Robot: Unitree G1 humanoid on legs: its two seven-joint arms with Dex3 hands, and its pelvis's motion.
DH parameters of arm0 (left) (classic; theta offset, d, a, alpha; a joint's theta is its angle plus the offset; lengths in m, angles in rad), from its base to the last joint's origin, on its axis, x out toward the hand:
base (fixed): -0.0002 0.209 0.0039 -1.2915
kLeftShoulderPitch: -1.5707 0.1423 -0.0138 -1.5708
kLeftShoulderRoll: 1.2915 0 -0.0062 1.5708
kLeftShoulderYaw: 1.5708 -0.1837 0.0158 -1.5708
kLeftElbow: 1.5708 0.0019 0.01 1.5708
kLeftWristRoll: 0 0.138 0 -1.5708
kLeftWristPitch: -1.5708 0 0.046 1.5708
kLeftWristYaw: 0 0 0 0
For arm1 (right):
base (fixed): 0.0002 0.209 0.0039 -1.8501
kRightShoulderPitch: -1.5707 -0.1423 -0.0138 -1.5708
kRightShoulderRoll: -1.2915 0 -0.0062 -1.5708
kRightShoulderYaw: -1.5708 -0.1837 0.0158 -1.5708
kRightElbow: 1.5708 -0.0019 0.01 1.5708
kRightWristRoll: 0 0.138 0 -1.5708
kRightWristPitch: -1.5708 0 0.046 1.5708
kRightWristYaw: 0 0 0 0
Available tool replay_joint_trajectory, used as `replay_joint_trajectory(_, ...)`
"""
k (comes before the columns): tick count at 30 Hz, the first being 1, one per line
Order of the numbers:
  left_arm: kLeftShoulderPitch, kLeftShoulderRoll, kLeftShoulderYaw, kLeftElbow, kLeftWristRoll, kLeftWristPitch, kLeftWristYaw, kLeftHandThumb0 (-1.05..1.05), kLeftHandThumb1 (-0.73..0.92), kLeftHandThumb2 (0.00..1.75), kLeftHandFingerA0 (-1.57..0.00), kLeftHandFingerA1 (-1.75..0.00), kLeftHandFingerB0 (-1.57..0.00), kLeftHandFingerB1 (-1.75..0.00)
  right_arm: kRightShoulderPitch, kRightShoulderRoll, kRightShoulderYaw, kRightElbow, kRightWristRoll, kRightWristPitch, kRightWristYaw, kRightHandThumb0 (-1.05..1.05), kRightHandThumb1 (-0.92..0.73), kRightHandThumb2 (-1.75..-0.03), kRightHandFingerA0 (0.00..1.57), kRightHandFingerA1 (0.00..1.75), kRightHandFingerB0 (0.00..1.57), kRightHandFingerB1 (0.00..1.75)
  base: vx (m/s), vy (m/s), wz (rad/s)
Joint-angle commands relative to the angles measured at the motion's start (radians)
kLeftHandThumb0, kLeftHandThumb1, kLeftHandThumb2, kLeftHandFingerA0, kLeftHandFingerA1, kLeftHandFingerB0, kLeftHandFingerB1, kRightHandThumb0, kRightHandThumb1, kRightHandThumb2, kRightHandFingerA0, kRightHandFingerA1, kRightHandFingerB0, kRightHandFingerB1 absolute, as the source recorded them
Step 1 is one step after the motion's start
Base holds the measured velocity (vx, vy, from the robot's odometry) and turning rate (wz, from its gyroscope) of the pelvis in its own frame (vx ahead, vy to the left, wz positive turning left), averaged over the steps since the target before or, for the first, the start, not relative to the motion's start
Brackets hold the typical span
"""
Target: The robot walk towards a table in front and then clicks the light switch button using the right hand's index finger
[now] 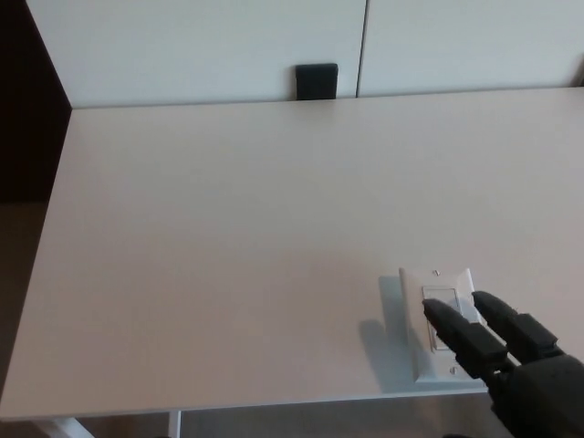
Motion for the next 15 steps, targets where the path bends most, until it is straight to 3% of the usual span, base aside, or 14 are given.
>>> replay_joint_trajectory(1,0.023,0.045,-0.017,-0.029,0.011,0.020,-0.036,-0.13,0.53,0.93,-0.24,-0.55,-0.16,-0.50,-0.015,-0.089,0.093,0.049,-0.407,0.180,-0.165,-1.05,-0.73,-1.07,0.00,0.01,0.07,0.17,0.00,0.000,0.00)
replay_joint_trajectory(11,0.024,0.053,-0.022,-0.039,0.010,0.024,-0.037,-0.13,0.53,0.93,-0.26,-0.56,-0.16,-0.50,0.006,-0.102,0.123,-0.003,-0.426,0.233,-0.177,-1.05,-0.72,-1.06,0.00,0.00,0.09,0.18,0.00,0.000,0.00)
replay_joint_trajectory(15,0.020,0.052,-0.021,-0.039,0.002,0.032,-0.036,-0.13,0.53,0.93,-0.25,-0.56,-0.15,-0.50,0.022,-0.109,0.136,-0.048,-0.430,0.245,-0.169,-1.05,-0.74,-1.08,0.00,0.01,0.00,0.09,0.00,0.000,0.00)
